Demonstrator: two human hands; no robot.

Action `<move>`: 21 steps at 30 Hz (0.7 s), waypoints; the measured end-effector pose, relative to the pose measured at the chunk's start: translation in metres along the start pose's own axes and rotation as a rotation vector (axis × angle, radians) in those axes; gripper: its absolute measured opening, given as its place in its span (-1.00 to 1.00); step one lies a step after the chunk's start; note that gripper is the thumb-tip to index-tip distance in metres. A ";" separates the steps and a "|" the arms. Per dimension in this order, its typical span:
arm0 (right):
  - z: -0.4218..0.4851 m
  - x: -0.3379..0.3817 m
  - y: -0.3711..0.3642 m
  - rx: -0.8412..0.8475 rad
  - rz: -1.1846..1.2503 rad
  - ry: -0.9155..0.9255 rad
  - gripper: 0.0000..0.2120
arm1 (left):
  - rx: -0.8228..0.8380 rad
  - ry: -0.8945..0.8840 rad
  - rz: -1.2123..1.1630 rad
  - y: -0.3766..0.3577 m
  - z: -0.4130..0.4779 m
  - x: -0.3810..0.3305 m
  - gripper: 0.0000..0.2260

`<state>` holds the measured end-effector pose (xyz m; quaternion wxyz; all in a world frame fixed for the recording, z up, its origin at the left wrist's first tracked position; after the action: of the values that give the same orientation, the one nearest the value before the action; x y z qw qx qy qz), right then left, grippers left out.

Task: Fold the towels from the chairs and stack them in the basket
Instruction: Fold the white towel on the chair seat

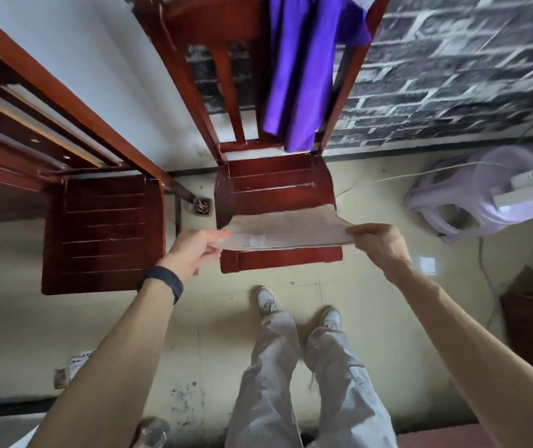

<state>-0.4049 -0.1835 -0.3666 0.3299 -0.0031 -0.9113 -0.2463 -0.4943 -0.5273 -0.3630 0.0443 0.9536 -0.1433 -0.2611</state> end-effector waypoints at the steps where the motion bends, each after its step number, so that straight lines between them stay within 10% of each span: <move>1: -0.010 0.011 0.006 0.026 -0.131 0.065 -0.70 | -0.018 -0.057 0.118 0.003 -0.014 -0.010 -0.75; 6: -0.047 0.041 0.029 -0.077 -0.552 0.558 -0.76 | -0.167 -0.510 0.911 0.013 -0.060 -0.047 -0.77; 21: -0.074 0.105 0.076 -0.216 -0.797 1.001 -0.85 | -0.522 -1.071 1.315 0.056 -0.112 -0.094 -0.84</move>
<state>-0.4304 -0.1661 -0.2202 0.5960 0.4173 -0.5486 -0.4119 -0.5286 -0.5518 -0.2119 0.3286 0.3877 -0.5995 -0.6184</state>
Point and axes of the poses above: each hand's wrist, its own z-axis towards the middle knuckle, its own y-axis out of the back of the hand, x = y × z, the point moved 2 cm from there along z, towards the middle knuckle, and after that the axes turned 4 degrees about z, right-handed, at the moved point
